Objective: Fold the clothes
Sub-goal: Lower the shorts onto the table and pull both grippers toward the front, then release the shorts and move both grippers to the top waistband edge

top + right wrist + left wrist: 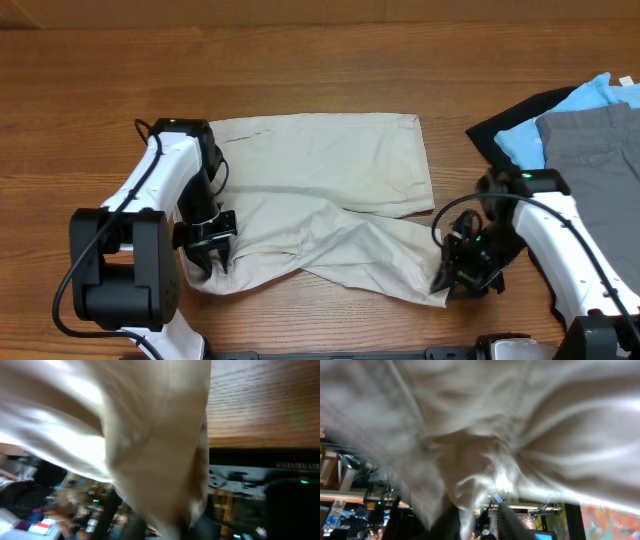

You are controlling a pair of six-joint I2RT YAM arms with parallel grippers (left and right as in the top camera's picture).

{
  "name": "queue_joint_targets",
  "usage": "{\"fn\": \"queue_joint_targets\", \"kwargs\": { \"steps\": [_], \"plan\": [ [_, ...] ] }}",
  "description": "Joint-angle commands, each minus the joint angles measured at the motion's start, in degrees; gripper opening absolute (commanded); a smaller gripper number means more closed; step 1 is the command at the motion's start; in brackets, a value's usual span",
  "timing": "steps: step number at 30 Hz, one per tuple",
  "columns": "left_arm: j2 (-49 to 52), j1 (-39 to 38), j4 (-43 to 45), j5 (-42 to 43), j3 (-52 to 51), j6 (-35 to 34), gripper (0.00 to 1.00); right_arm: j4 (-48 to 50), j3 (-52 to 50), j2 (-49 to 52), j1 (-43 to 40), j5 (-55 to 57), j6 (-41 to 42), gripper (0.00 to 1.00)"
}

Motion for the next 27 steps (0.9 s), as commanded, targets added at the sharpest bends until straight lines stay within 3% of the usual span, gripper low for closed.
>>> {"fn": "queue_joint_targets", "kwargs": {
  "steps": [1,6,14,17,21,25,27],
  "plan": [
    [-1.92,-1.29,-1.05,3.72,-1.14,1.46,0.38,-0.83,-0.42,-1.14,3.08,2.01,3.04,0.45],
    [-3.85,-1.31,-2.43,7.65,-1.31,4.55,0.45,-2.14,4.5,-1.64,3.21,2.56,2.97,0.64],
    [-12.22,0.63,-2.38,7.54,9.11,0.48,0.44,-3.85,27.85,-1.46,3.21,4.17,4.15,0.7],
    [-14.16,0.59,-2.32,7.23,19.43,0.48,0.35,-4.11,38.4,-0.44,3.21,7.69,5.6,0.71],
    [-14.12,0.59,2.32,1.75,26.77,-4.02,0.04,-1.73,43.58,2.69,3.21,8.55,5.44,0.72],
    [-13.44,0.59,8.22,-0.81,27.02,-5.49,0.04,2.54,43.93,8.81,3.21,9.18,2.47,0.84],
    [-11.93,0.63,10.51,-1.64,27.02,-5.46,0.04,5.31,43.93,13.05,3.21,9.09,-0.35,0.8]
  ]
}}
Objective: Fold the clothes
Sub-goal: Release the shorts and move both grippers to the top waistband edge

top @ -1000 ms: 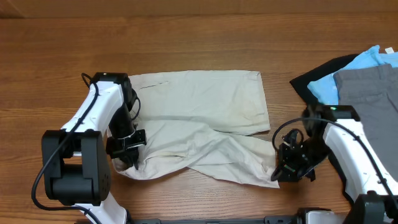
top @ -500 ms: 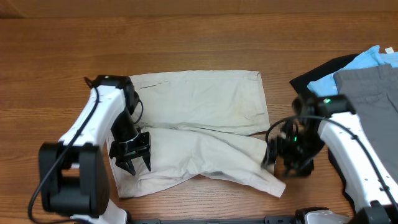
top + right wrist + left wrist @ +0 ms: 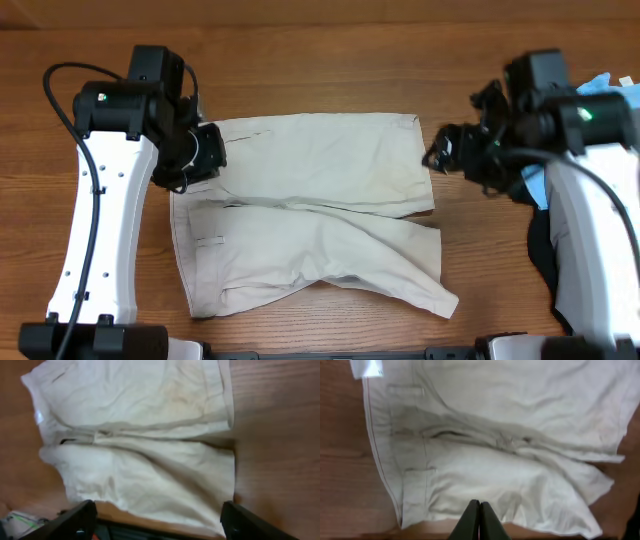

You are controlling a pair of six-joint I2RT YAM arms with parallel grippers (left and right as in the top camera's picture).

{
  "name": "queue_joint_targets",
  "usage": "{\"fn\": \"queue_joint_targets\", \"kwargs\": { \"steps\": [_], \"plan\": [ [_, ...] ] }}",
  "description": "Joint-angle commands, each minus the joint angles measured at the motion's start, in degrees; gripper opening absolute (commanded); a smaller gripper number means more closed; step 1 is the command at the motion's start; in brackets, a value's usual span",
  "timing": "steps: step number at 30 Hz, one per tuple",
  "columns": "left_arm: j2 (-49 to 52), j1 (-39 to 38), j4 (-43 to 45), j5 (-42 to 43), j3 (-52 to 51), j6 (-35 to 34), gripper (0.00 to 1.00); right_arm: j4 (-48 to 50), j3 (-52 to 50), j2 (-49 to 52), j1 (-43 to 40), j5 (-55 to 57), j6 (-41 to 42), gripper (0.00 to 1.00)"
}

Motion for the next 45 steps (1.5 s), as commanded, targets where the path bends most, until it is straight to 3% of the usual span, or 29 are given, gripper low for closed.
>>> {"fn": "queue_joint_targets", "kwargs": {
  "steps": [1,3,4,7,10,26,36,45],
  "plan": [
    [3.04,0.17,3.48,-4.59,0.57,-2.1,0.04,4.57,0.42,9.29,0.17,1.57,-4.79,0.69],
    [4.87,0.39,5.64,-6.43,0.57,-2.16,0.04,9.22,0.42,13.42,0.17,1.55,-5.57,0.27],
    [5.97,0.63,6.97,-6.8,0.57,-2.16,0.04,11.72,0.42,15.06,0.17,1.64,-5.77,0.17],
    [10.08,1.81,10.88,-6.64,0.57,-2.58,0.04,21.4,0.42,21.2,0.17,5.42,-5.77,0.14],
    [13.66,2.86,12.0,-6.6,0.57,-2.58,0.04,25.9,0.42,25.05,0.22,6.51,-6.14,0.04],
    [31.23,6.95,14.88,-9.22,0.55,-2.19,0.04,35.1,-2.1,31.43,6.95,8.39,-5.66,0.04],
    [34.16,6.93,15.19,-11.3,-0.83,-0.85,0.04,36.2,-2.56,34.32,9.27,12.22,-5.27,0.04],
    [34.18,6.51,21.64,-11.28,-5.22,-0.79,0.04,40.17,-2.56,41.68,9.2,13.05,-4.57,0.04]
  ]
}}
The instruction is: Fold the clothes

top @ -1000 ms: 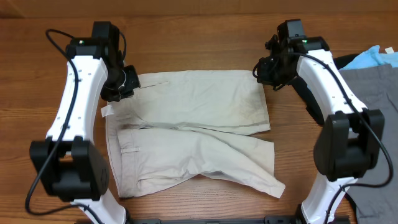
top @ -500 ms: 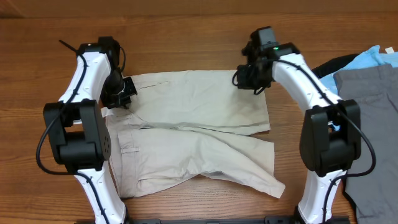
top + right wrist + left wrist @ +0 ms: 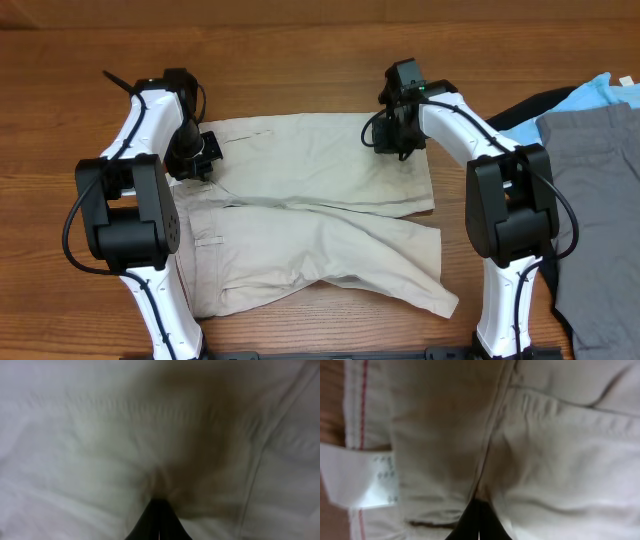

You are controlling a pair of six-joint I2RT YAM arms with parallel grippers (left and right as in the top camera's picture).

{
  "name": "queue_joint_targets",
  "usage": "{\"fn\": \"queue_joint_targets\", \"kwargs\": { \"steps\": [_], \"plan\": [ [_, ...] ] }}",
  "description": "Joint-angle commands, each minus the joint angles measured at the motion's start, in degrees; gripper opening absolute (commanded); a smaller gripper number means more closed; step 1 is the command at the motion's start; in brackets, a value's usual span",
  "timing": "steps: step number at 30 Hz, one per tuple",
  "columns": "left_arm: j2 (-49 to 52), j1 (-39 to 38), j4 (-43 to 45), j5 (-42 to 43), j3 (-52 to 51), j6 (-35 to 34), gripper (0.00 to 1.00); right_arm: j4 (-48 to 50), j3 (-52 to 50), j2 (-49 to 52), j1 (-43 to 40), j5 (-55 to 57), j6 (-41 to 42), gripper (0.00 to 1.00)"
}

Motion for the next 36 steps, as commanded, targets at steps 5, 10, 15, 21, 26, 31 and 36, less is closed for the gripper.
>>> {"fn": "queue_joint_targets", "kwargs": {
  "steps": [5,10,15,21,26,31,36],
  "plan": [
    [1.07,-1.18,9.7,-1.14,-4.59,0.7,0.04,3.41,-0.55,5.84,-0.55,4.85,1.46,0.04],
    [1.07,-2.14,18.71,-1.14,-6.78,0.7,0.04,8.46,-0.55,7.54,-1.84,7.02,1.42,0.04],
    [1.09,-3.08,29.88,-0.96,-10.51,0.66,0.04,13.88,-0.55,8.92,-3.8,7.02,1.44,0.04],
    [1.09,-4.07,44.3,-0.96,-16.35,0.68,0.04,20.55,-0.55,10.03,-6.47,7.67,1.42,0.04],
    [1.09,-4.37,52.83,-0.96,-17.55,0.7,0.04,28.17,-0.55,10.12,-8.79,8.92,1.42,0.04],
    [1.09,-4.37,57.37,-0.9,-17.55,0.68,0.04,35.36,-0.46,10.12,-10.12,8.85,1.42,0.04],
    [-0.76,-4.37,57.61,5.09,-13.6,8.0,0.04,33.18,5.68,9.25,-10.36,8.87,-0.76,0.11]
  ]
}}
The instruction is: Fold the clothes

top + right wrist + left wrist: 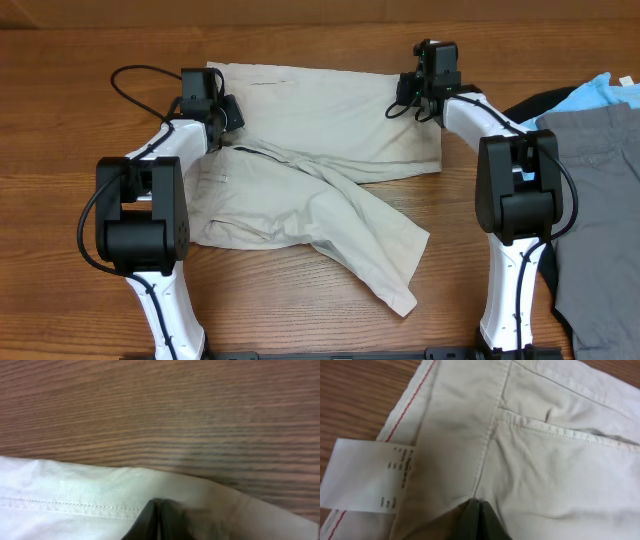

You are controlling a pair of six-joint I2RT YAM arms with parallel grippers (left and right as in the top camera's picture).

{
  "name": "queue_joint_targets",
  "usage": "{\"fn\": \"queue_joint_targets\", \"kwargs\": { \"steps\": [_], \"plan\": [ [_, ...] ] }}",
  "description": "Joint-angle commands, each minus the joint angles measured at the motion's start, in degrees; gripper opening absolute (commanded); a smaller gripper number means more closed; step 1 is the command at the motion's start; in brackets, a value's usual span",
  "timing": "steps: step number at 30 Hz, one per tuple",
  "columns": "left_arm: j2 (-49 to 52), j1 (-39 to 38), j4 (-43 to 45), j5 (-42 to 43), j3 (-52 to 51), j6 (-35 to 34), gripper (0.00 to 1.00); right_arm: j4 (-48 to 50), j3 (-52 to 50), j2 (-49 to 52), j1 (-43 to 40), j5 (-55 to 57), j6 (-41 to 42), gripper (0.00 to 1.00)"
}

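Observation:
Beige shorts [320, 130] lie spread across the wooden table [90, 40]; one leg trails in a crumpled flap toward the near side [385, 255]. My left gripper [218, 112] is shut on the fabric at the waistband end, beside the back-pocket seam. In the left wrist view the left gripper [479, 509] pinches cloth next to a white care label [367, 482]. My right gripper [426, 88] is shut on the far right leg hem. In the right wrist view the right gripper [159, 509] grips the hem's edge, with bare wood [150, 410] beyond it.
At the right edge lies a pile of other clothes: a grey garment [600, 170] on top, a light blue one [600, 95] and a black one [535, 105] under it. The pile starts just right of my right arm.
Both grippers, still shut on the shorts, now sit nearer the far edge of the table. The shorts have shifted that way with them, and the loose near leg now trails lower right.
First both grippers held the near edge of the shorts at the front of the table. Then they were raised above the shorts holding nothing, the right one open. Later they were shut on the far half, and now that half lies farther back.

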Motion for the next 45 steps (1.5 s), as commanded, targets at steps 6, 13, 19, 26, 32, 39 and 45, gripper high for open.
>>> {"fn": "queue_joint_targets", "kwargs": {
  "steps": [6,13,19,26,32,39,45],
  "plan": [
    [-9.62,-0.11,-14.4,3.61,14.73,8.0,0.04,-24.79,22.73,-4.02,-1.62,3.54,-0.63,0.18],
    [-21.49,-0.11,-36.3,3.61,19.61,4.15,0.04,-58.84,31.76,-9.33,-1.62,1.77,2.05,0.04],
    [-19.85,-0.02,-49.64,3.52,17.81,4.17,0.04,-62.75,23.82,-8.13,-1.51,-2.32,2.01,0.04],
    [-18.16,1.09,-56.39,3.61,16.37,4.09,0.04,-51.56,5.99,-7.78,-1.51,-6.23,1.81,0.04],
    [-18.16,2.43,-59.76,3.56,16.37,3.91,0.05,-52.48,-0.31,-7.78,-1.51,-11.37,1.81,0.04],
    [-18.16,4.17,-63.82,2.16,16.37,3.87,0.11,-57.64,-0.61,-7.78,-1.51,-11.56,2.05,0.04],
    [-18.16,5.62,-66.38,0.13,16.37,3.96,0.12,-62.93,-0.44,-9.77,-2.01,-12.09,2.75,0.04]
  ]
}}
